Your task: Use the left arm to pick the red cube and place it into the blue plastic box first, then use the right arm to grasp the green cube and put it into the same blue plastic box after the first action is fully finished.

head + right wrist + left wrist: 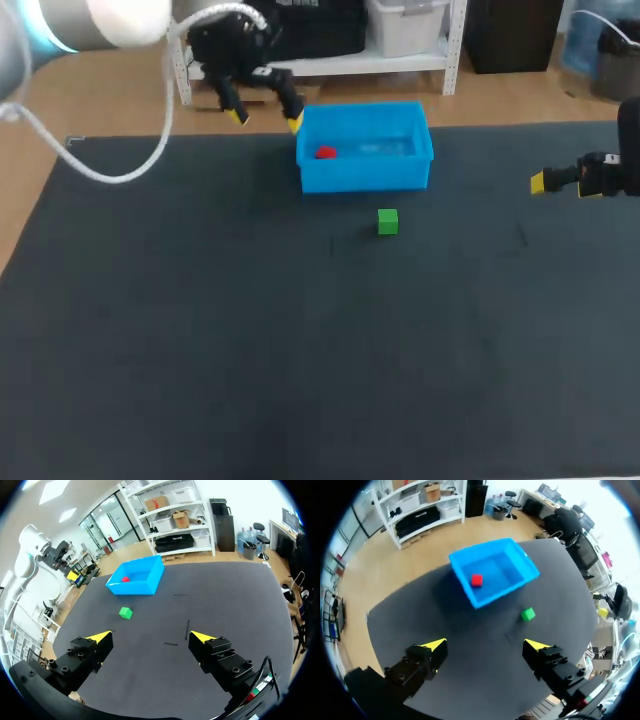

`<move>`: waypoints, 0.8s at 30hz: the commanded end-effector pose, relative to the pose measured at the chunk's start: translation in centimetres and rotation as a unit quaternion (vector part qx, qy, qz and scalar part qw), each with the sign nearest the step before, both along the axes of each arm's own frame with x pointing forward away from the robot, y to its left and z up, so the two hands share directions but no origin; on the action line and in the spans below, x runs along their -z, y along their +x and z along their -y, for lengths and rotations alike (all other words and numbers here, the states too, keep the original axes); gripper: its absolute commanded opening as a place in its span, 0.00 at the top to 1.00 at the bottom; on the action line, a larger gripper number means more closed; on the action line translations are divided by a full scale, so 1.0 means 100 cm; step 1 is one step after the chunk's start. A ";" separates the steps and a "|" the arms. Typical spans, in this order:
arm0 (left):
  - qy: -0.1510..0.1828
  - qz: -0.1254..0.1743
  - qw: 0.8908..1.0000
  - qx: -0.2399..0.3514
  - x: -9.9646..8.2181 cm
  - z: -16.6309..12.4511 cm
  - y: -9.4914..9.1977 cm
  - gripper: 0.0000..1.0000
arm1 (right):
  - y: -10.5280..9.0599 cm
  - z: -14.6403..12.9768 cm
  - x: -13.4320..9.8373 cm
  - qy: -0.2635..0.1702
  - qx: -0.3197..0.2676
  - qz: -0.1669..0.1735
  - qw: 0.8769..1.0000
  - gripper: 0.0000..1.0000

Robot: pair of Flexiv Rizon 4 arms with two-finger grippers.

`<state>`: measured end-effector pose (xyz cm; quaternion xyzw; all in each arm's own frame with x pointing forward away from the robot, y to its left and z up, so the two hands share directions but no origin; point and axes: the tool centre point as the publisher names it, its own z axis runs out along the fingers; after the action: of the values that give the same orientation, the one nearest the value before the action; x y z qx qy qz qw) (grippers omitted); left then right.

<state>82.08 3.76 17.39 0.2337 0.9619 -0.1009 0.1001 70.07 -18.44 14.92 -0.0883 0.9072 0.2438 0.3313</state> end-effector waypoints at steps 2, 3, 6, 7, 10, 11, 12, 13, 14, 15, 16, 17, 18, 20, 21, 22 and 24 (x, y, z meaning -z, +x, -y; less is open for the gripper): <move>-0.092 0.169 0.981 -0.037 0.018 -0.042 -0.095 0.00 | 0.000 0.000 0.000 -0.001 0.000 0.000 1.000 0.00; -0.098 0.174 0.979 -0.039 0.018 -0.044 -0.100 0.00 | 0.000 0.000 0.000 -0.001 0.000 0.000 1.000 0.00; -0.119 0.187 0.974 -0.035 0.020 -0.050 -0.110 0.00 | 0.000 0.000 0.000 -0.001 0.000 0.000 1.000 0.00; -0.123 0.193 0.973 -0.030 0.020 -0.052 -0.112 0.00 | 0.000 0.000 0.000 -0.001 0.000 0.000 1.000 0.00; -0.129 0.200 0.971 -0.024 0.019 -0.057 -0.115 0.00 | 0.000 0.000 0.000 -0.001 0.000 0.000 1.000 0.00; -0.135 0.203 0.970 -0.020 0.019 -0.059 -0.116 0.00 | 0.000 0.000 0.000 -0.001 0.000 0.000 1.000 0.00; -0.139 0.200 0.970 -0.021 0.019 -0.061 -0.116 0.00 | 0.000 0.000 0.000 -0.001 0.000 0.000 1.000 0.00; -0.143 0.199 0.969 -0.021 0.020 -0.064 -0.116 0.00 | 0.000 0.000 0.000 -0.001 0.000 0.000 1.000 0.00; -0.143 0.199 0.969 -0.020 0.020 -0.066 -0.116 0.00 | 0.000 0.000 0.000 -0.001 0.000 0.000 1.000 0.00; -0.142 0.197 0.970 -0.022 0.021 -0.068 -0.115 0.00 | 0.000 0.000 0.000 -0.001 0.000 0.000 1.000 0.00; -0.142 0.196 0.970 -0.023 0.021 -0.069 -0.115 0.00 | 0.000 0.000 0.000 -0.001 0.000 0.000 1.000 0.00; -0.142 0.196 0.970 -0.023 0.020 -0.071 -0.114 0.00 | 0.000 0.000 0.000 -0.001 0.000 0.000 1.000 0.00; -0.143 0.196 0.970 -0.023 0.018 -0.072 -0.114 0.00 | 0.000 0.000 0.000 -0.001 0.000 0.000 1.000 0.00; -0.142 0.196 0.970 -0.019 0.017 -0.073 -0.112 0.00 | 0.000 0.000 0.000 -0.001 0.000 0.000 1.000 0.00; -0.142 0.195 0.970 -0.018 0.016 -0.074 -0.111 0.00 | 0.000 0.000 0.000 -0.001 0.000 0.000 1.000 0.00; -0.143 0.189 0.971 -0.015 0.016 -0.075 -0.109 0.00 | 0.000 0.000 0.000 -0.001 0.000 0.000 1.000 0.00; -0.142 0.186 0.972 -0.005 0.015 -0.076 -0.107 0.00 | 0.000 0.000 0.000 -0.001 0.000 0.000 1.000 0.00</move>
<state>72.03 10.66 16.02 0.2540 0.9481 -0.1400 0.1304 70.07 -18.44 14.92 -0.0883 0.9072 0.2438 0.3313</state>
